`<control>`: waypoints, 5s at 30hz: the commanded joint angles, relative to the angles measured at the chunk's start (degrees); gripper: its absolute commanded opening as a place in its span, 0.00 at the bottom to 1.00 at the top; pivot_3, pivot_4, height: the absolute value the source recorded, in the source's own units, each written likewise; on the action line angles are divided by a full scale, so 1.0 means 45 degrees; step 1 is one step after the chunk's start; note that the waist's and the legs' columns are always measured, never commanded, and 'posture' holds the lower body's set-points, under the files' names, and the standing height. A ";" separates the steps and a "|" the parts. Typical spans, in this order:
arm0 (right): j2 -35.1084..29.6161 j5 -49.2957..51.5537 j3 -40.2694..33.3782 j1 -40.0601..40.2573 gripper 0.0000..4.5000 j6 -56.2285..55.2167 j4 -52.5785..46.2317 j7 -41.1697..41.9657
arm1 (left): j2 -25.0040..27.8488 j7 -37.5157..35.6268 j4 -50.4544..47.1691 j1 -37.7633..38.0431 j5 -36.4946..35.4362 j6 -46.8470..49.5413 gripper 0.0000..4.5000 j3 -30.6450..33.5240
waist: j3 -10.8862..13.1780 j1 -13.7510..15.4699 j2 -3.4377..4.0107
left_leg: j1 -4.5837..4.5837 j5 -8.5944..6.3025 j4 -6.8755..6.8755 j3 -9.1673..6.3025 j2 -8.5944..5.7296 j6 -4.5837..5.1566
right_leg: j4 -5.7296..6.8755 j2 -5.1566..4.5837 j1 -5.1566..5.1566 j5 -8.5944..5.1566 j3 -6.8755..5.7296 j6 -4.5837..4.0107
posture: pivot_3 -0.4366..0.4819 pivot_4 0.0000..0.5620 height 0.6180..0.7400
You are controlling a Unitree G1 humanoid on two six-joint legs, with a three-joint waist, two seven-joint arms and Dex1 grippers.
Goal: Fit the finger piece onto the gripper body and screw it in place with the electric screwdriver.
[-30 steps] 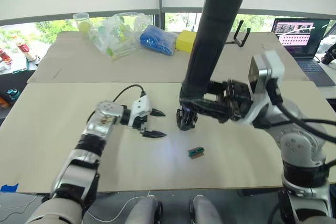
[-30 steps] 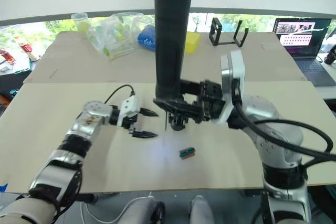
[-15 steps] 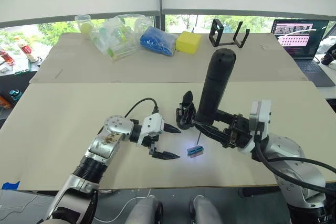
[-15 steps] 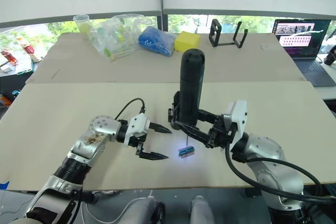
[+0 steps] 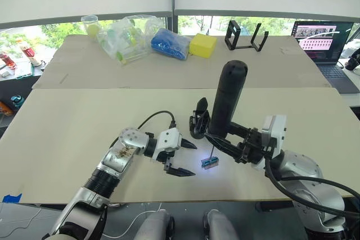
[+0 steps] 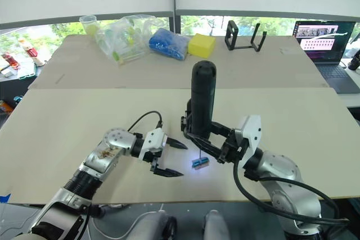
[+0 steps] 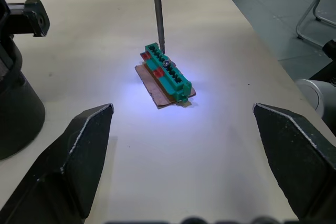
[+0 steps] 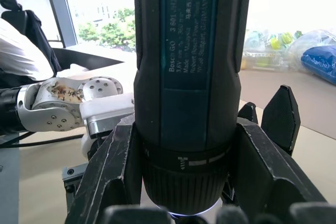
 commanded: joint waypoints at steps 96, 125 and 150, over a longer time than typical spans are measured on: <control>-0.0362 0.0214 0.0021 -0.0061 0.42 -0.0127 -0.0068 0.0217 | -0.0353 0.0339 0.0312 -0.0704 -0.0169 -0.0259 1.00 0.0184 | 0.0000 -0.0005 0.0000 | 0.0003 0.0001 0.0007 0.0002 -0.0001 0.0001 | 0.0008 0.0006 0.0004 0.0000 0.0000 0.0000 | 0.48 0.27 1.00; -0.0611 0.0456 -0.0303 0.0443 0.42 -0.0272 -0.0219 0.0694 | -0.0566 0.0394 0.0698 -0.0945 -0.0165 -0.0438 1.00 0.0162 | 0.0000 0.0009 0.0000 | 0.0005 0.0000 0.0013 0.0001 -0.0001 0.0001 | 0.0009 0.0007 0.0010 0.0000 -0.0003 0.0001 | 0.48 0.27 1.00; -0.0081 0.0071 0.0002 -0.0375 0.42 -0.0370 -0.0426 -0.0258 | -0.0553 0.0260 0.0268 -0.0595 -0.0215 -0.0304 1.00 -0.0022 | 0.0000 0.0001 0.0000 | 0.0005 0.0000 0.0015 0.0001 -0.0001 0.0002 | 0.0011 0.0008 0.0007 0.0000 0.0000 0.0000 | 0.48 0.27 1.00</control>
